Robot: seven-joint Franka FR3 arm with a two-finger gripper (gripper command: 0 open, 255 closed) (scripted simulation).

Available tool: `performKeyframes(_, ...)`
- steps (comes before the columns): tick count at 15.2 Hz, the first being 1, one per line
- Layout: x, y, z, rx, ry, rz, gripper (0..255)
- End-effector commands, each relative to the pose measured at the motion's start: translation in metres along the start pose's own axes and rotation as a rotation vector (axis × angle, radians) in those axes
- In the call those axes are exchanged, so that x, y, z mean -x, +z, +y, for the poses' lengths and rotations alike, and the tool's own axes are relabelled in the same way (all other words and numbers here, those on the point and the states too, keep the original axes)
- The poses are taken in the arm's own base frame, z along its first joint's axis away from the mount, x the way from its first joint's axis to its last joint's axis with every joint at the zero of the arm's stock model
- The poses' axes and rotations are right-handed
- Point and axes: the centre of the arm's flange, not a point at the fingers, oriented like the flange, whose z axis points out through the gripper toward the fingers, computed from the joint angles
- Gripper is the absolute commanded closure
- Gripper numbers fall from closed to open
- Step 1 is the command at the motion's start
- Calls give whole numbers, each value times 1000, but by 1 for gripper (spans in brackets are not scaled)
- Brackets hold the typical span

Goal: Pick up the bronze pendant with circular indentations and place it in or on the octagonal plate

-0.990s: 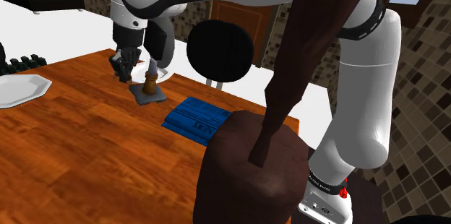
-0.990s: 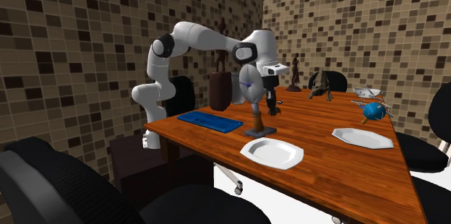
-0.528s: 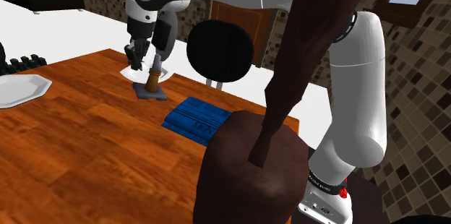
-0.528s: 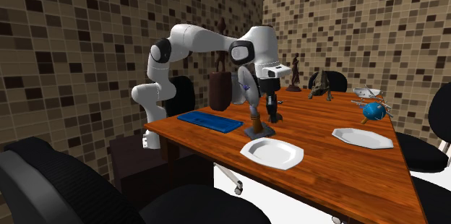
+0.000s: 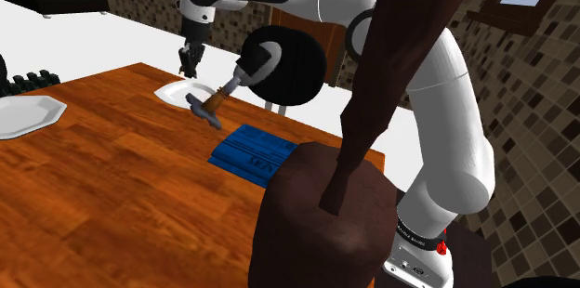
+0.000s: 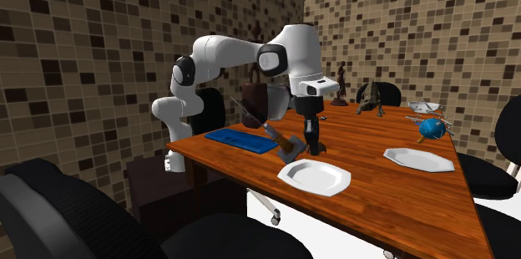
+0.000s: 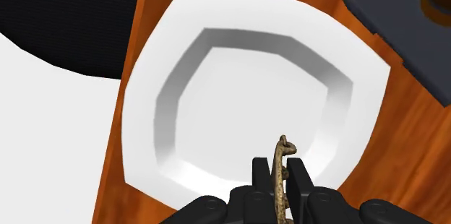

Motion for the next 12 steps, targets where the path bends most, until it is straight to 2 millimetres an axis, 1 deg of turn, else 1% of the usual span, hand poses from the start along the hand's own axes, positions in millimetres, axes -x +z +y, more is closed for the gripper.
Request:
performKeyframes(1,0,6,9,0,-1,-1,255)
performKeyframes(12,9,61,15,0,-1,-1,255)
